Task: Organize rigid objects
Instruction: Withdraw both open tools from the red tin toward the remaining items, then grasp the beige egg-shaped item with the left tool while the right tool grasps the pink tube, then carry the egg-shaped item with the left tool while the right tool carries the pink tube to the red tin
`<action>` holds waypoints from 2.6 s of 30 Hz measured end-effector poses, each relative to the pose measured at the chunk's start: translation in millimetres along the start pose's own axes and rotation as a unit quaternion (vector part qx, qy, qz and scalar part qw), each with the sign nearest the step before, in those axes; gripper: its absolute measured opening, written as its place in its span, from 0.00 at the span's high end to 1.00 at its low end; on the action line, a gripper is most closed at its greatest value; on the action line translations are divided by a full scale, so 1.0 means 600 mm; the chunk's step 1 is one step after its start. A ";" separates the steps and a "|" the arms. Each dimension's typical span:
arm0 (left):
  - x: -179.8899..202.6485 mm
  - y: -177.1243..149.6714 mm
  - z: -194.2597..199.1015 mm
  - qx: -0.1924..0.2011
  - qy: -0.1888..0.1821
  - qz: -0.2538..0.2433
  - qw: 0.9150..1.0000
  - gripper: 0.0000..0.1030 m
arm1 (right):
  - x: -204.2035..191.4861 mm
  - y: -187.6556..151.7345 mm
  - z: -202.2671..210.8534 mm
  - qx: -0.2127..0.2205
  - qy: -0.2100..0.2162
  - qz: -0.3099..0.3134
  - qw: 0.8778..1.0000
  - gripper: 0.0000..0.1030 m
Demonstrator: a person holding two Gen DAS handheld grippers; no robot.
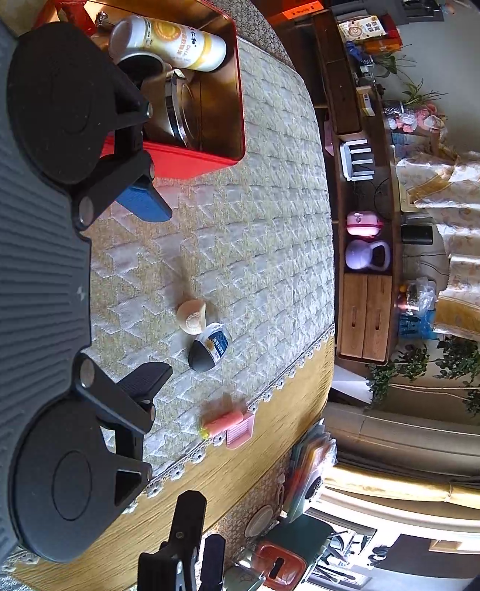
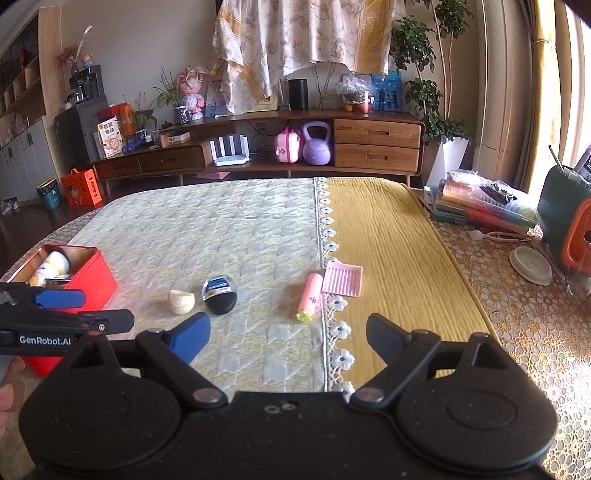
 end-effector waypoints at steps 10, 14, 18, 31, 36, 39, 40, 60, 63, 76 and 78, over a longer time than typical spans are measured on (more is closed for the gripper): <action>0.003 0.025 -0.080 -0.007 0.022 0.001 1.000 0.19 | 0.014 0.021 -0.107 -0.026 -0.011 -0.007 1.000 0.28; 0.004 0.031 -0.105 -0.013 0.021 0.005 1.000 0.19 | 0.016 0.027 -0.139 -0.035 -0.018 -0.011 0.999 0.35; 0.007 0.033 -0.124 -0.022 0.022 0.006 1.000 0.20 | 0.025 0.028 -0.160 -0.042 -0.017 -0.029 0.999 0.45; 0.021 0.042 -0.130 -0.010 0.018 -0.018 1.000 0.71 | 0.027 0.032 -0.177 -0.042 -0.038 -0.030 0.998 0.79; 0.021 0.040 -0.125 -0.014 0.020 -0.022 0.999 0.71 | 0.027 0.026 -0.166 -0.040 -0.041 -0.033 0.998 0.85; 0.022 0.038 -0.115 -0.014 0.016 -0.024 0.999 0.71 | 0.022 0.024 -0.153 -0.036 -0.040 -0.033 0.998 0.85; 0.022 0.036 -0.110 -0.015 0.014 -0.024 0.999 0.71 | 0.021 0.023 -0.147 -0.035 -0.037 -0.033 0.998 0.85; -0.004 0.005 0.027 -0.009 0.000 -0.024 1.000 0.71 | -0.059 -0.006 0.014 -0.016 0.022 -0.032 0.999 0.85; -0.014 -0.001 0.051 -0.005 0.000 -0.020 1.000 0.71 | -0.078 -0.010 0.039 -0.012 0.030 -0.027 0.999 0.85; -0.075 -0.039 0.155 0.014 0.009 -0.016 1.000 0.71 | -0.178 -0.019 0.118 0.000 0.058 0.003 0.998 0.85; -0.090 -0.044 0.167 0.015 0.011 -0.012 1.000 0.71 | -0.199 -0.020 0.125 0.000 0.065 0.010 0.998 0.85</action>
Point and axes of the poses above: each gripper's, at about its wrist camera, not at the fingertips, and z roughly against the way its jaws point, x to its right, y to its top, the point moved 9 cm from there along -z, roughly the way its jaws point, and after that the axes turned 12 degrees about -x, right-handed, at the moved point
